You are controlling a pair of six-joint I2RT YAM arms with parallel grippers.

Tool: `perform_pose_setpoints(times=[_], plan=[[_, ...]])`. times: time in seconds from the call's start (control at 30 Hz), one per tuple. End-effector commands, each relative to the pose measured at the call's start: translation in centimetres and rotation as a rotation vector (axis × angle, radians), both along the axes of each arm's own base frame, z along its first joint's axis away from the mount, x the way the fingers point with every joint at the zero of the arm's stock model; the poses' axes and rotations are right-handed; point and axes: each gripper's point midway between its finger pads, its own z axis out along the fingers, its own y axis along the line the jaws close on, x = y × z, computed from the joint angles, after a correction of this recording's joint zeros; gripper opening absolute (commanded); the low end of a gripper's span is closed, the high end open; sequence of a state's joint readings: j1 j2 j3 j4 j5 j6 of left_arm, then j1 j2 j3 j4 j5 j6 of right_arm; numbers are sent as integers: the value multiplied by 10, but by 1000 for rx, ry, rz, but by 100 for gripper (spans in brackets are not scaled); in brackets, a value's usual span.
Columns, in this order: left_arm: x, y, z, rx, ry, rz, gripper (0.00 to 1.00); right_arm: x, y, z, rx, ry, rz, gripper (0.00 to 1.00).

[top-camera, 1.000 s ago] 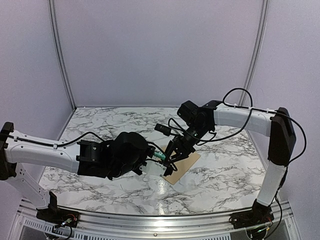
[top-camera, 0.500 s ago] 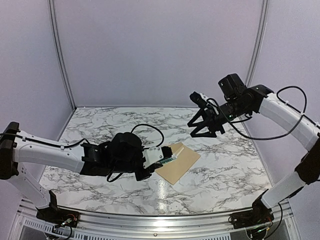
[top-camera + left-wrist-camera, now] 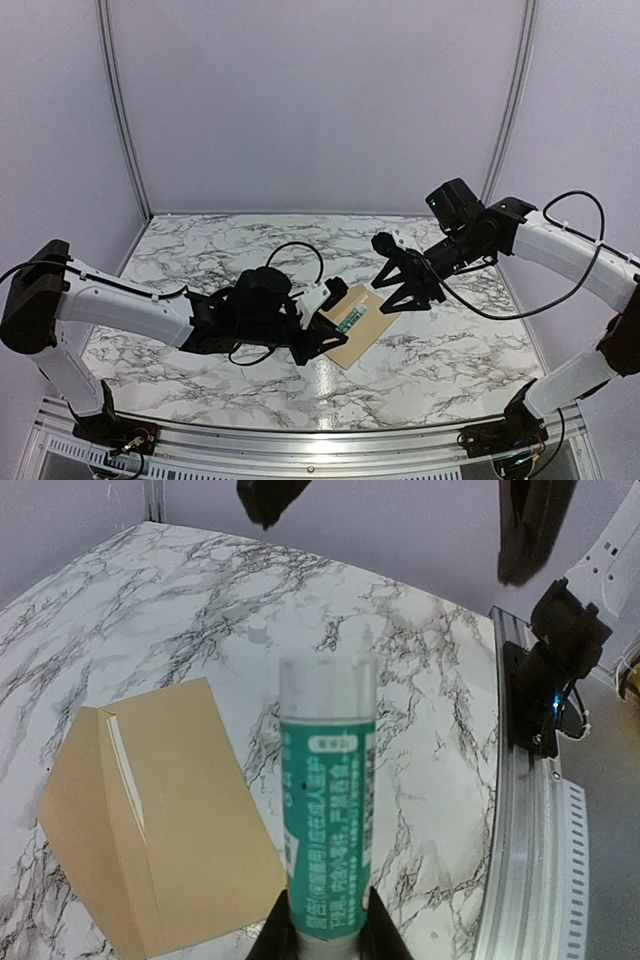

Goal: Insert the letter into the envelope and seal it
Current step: Pass from the left arm to the right

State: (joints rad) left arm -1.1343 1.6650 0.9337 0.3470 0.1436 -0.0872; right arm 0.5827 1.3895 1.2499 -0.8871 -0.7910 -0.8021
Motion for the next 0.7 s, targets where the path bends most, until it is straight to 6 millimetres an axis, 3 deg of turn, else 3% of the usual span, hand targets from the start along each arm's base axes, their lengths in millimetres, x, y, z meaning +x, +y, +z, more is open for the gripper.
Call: perform_pose_setpoints(times=[0.0,0.33,0.67], plan=[[-4,-17,27,-113,48,-31,12,-9,17,-13,-19,-5,52,56],[-10,-24,34,-149,82,-66,17,-25,40,-9,25,115,116,55],[-13,-29,42,-184,112,-79,19,-32,44,-8,44,176,143,44]])
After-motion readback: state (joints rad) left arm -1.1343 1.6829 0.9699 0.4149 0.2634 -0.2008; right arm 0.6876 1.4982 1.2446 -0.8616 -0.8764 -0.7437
